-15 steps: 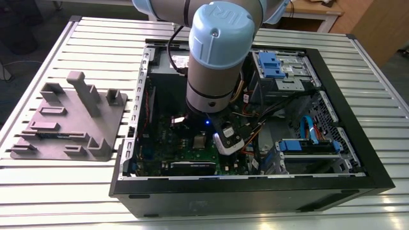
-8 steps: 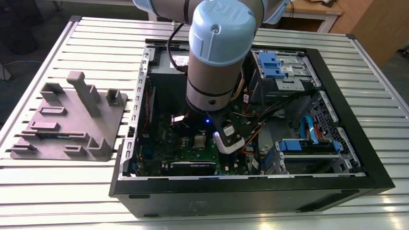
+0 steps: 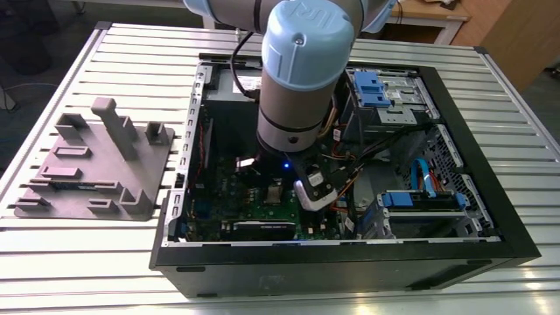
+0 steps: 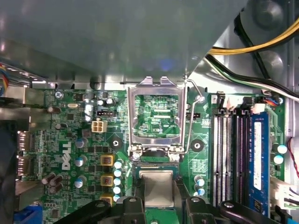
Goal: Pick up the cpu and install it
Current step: 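Place the cpu into insertion slot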
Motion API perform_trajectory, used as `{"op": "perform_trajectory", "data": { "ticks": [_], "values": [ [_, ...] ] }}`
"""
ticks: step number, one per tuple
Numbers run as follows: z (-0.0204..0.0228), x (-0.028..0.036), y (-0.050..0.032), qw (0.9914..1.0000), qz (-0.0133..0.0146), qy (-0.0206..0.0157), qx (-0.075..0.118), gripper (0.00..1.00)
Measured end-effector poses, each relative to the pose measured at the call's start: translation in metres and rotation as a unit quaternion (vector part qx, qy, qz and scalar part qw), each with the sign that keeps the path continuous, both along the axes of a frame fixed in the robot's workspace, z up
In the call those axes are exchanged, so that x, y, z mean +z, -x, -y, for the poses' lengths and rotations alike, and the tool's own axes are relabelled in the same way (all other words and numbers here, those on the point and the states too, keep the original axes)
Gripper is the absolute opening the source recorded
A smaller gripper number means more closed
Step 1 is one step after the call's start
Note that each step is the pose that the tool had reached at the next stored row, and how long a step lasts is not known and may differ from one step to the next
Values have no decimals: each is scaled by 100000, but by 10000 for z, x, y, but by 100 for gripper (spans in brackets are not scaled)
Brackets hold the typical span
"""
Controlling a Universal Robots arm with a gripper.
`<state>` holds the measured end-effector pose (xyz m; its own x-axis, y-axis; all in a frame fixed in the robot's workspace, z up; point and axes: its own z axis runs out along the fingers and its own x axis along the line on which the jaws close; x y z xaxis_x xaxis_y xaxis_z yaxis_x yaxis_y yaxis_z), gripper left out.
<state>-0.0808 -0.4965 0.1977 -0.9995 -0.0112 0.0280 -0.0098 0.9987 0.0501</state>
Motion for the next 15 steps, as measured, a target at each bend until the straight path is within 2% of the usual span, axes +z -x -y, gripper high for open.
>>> {"op": "perform_trajectory", "data": {
  "ticks": [15],
  "values": [
    [1, -12, 38, 100000, 102, -3, 1, 39]
  ]
}}
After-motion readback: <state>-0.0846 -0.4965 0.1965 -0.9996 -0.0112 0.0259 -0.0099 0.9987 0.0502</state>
